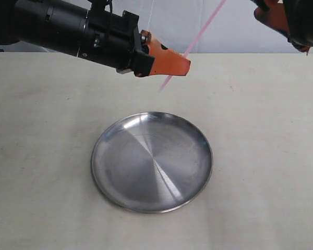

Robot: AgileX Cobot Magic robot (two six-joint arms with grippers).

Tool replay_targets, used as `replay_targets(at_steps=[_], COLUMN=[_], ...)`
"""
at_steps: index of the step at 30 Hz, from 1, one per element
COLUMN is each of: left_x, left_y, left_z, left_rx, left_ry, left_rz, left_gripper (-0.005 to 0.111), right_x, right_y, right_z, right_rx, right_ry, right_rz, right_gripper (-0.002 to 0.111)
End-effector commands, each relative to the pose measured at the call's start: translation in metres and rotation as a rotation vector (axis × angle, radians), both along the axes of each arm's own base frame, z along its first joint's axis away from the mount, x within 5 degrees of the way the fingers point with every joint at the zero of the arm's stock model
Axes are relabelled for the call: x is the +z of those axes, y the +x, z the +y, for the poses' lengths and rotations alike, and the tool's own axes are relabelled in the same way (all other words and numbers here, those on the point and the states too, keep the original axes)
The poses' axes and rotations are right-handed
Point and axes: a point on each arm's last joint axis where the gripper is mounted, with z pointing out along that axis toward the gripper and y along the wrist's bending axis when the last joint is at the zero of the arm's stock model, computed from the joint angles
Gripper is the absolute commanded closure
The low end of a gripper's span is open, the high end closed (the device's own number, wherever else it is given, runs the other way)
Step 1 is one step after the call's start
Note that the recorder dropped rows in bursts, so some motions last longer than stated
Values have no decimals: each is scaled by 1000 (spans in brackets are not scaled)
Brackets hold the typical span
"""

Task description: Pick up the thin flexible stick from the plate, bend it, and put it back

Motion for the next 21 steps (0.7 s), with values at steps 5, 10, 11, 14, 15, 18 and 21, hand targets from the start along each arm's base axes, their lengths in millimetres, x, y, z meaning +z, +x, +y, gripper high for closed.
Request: replay_targets(at_steps=[5,10,11,14,15,18,21], left_x=[5,2,1,1,1,1,1], left_y=[-7,-8,-8,-8,-8,-8,-8], left_z=[-4,-3,-2,-2,-2,-2,-2], left_rx=[-59,-82,-84,-84,-84,-84,-83], left_ry=[-26,12,16,17,17,17,18], left_rz=[-11,-22,-23,-24,-24,-24,-24], left_gripper=[107,107,107,107,107,107,107], right_x=[-8,-10,-10,-9,-8,-8,-8], right_y=[25,33,33,34,34,34,35], right_z=[28,33,32,31,31,31,30], right_rx=[8,-10,-19,-36,-42,-42,-46], right_ry=[-26,-24,-22,-19,-18,-16,-16], right_rz=[19,21,15,3,-1,0,-2], right_gripper=[37,56,62,74,78,89,103])
